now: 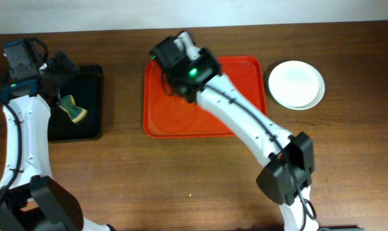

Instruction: Clean dirty plates on tray and stack at the side

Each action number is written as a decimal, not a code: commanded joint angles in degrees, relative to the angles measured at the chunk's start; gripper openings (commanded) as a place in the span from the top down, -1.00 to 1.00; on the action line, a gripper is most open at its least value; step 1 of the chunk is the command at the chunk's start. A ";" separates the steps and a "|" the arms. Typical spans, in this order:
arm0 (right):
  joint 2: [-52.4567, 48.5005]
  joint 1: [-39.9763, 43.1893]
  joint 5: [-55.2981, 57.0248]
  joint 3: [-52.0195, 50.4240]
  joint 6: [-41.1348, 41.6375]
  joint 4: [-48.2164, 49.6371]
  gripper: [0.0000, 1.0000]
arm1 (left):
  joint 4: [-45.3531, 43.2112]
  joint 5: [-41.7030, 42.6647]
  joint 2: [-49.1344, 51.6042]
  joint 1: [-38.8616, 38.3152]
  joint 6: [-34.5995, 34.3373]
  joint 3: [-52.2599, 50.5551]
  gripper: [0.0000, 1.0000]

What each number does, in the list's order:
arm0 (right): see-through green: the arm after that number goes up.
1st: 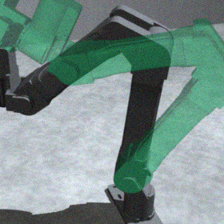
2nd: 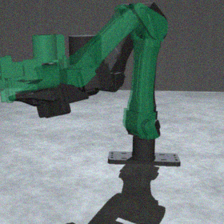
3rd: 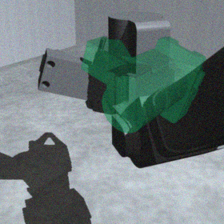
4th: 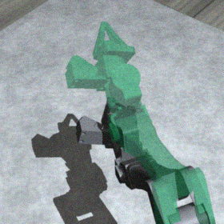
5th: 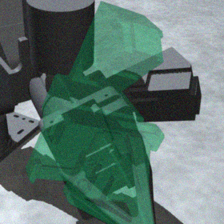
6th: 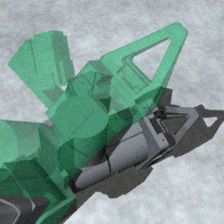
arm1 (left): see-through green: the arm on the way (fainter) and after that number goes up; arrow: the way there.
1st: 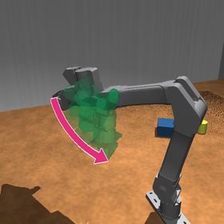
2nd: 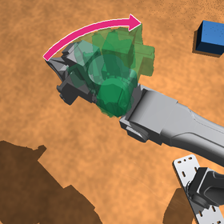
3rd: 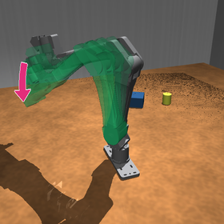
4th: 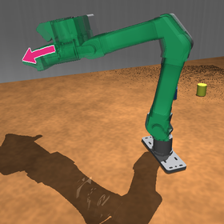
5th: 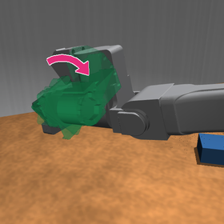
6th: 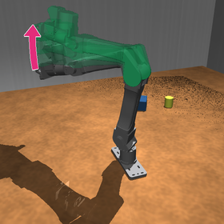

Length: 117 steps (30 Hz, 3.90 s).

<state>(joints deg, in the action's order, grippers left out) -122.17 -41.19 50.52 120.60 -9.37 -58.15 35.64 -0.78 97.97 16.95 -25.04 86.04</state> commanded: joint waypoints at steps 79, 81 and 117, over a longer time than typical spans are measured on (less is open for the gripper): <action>121.96 37.57 -50.25 -109.13 21.57 41.29 -0.97 | 0.04 0.59 0.15 0.09 0.22 0.37 -0.99; 121.96 37.57 -50.21 -111.60 21.57 45.94 -0.97 | 0.04 0.59 0.15 0.09 0.22 0.37 -0.99; 121.92 37.57 -49.20 -120.28 20.11 53.46 -0.97 | 3.98 -0.72 -7.10 -0.87 0.22 -1.79 -0.99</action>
<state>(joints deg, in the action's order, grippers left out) -0.69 -3.99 0.64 0.73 11.31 -4.38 38.65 -0.64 97.86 16.95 -25.08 86.11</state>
